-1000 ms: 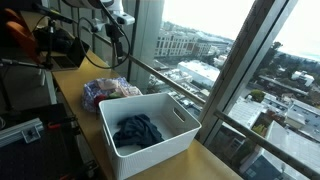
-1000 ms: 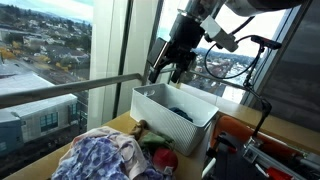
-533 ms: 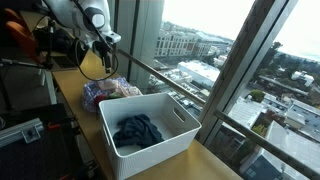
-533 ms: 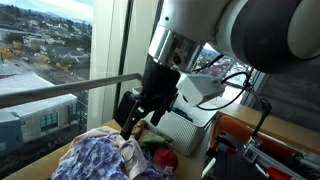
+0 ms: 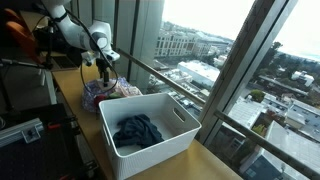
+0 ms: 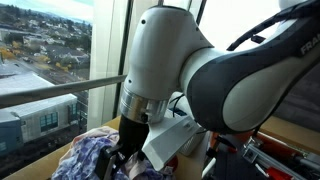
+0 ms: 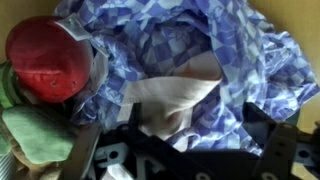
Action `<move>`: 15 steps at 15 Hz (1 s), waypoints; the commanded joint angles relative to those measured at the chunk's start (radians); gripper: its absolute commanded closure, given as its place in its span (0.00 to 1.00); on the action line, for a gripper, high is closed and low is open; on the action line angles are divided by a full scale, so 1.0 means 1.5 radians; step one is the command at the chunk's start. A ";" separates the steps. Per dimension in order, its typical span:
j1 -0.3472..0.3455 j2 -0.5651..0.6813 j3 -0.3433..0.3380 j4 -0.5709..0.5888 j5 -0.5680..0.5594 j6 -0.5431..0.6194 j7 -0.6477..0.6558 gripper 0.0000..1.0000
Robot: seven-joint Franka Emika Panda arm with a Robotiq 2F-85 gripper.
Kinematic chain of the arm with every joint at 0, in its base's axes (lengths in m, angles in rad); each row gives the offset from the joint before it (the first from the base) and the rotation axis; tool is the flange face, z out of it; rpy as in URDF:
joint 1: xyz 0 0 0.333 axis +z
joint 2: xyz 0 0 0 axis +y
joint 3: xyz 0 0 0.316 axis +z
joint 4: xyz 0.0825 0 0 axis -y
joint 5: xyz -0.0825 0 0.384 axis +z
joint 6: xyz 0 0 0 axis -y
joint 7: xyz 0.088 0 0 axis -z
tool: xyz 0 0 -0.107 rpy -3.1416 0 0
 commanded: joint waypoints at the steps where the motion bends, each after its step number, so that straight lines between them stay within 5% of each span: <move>1: 0.027 0.097 -0.031 0.069 0.006 0.014 -0.013 0.00; 5: 0.030 0.186 -0.037 0.100 0.027 0.014 -0.029 0.00; 6: 0.029 0.196 -0.037 0.100 0.030 0.015 -0.037 0.25; 9: 0.019 0.170 -0.036 0.080 0.038 0.013 -0.065 0.39; 15: -0.048 0.003 -0.020 -0.007 0.112 -0.014 -0.132 0.86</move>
